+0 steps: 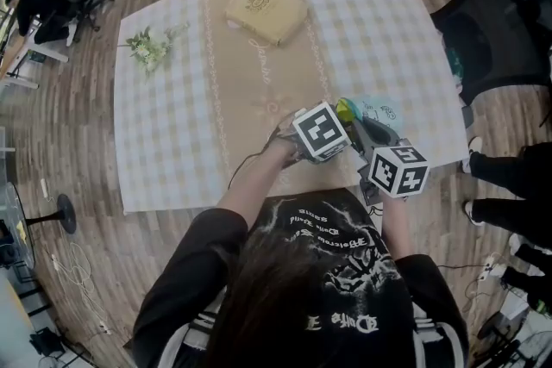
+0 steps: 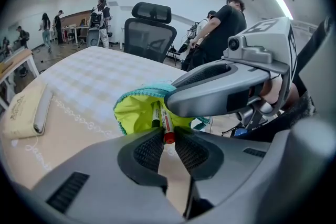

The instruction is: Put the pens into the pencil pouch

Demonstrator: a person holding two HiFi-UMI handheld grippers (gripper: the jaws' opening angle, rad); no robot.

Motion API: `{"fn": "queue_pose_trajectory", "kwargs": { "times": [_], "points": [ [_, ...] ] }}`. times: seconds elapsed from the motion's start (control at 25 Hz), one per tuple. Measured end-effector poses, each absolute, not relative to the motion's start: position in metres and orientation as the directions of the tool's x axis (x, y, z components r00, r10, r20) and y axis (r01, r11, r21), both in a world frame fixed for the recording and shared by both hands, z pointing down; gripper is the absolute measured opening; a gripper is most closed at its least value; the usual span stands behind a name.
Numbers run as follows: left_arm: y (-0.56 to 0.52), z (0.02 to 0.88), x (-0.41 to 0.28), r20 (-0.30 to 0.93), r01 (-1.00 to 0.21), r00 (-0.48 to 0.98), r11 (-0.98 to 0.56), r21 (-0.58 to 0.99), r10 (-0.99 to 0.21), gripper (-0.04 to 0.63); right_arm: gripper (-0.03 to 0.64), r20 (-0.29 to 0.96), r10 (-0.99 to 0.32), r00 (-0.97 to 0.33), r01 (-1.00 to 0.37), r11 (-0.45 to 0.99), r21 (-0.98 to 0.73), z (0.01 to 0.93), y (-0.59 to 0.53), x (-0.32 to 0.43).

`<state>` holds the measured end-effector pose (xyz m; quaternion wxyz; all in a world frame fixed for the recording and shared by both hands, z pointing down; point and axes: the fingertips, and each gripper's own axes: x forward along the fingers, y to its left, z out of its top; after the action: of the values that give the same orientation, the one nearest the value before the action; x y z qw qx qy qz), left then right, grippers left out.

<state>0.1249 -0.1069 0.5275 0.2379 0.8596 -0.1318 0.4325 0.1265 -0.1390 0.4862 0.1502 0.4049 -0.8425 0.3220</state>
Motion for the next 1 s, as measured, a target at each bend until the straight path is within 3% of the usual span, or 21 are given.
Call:
{"fn": "queue_pose_trajectory", "kwargs": {
  "times": [0.84,1.0],
  "points": [
    [-0.117,0.530,0.125,0.734,-0.498,0.668,-0.807,0.317,-0.124,0.084,0.040,0.504,-0.575,-0.644,-0.764,0.461,-0.451,0.487,-0.140,0.123],
    [-0.120,0.524,0.120,0.719,-0.513,0.677,-0.802,0.306,-0.158,0.185,0.040,0.505,-0.576,-0.643,-0.765,0.462,-0.448,0.486,-0.141,0.124]
  ]
}}
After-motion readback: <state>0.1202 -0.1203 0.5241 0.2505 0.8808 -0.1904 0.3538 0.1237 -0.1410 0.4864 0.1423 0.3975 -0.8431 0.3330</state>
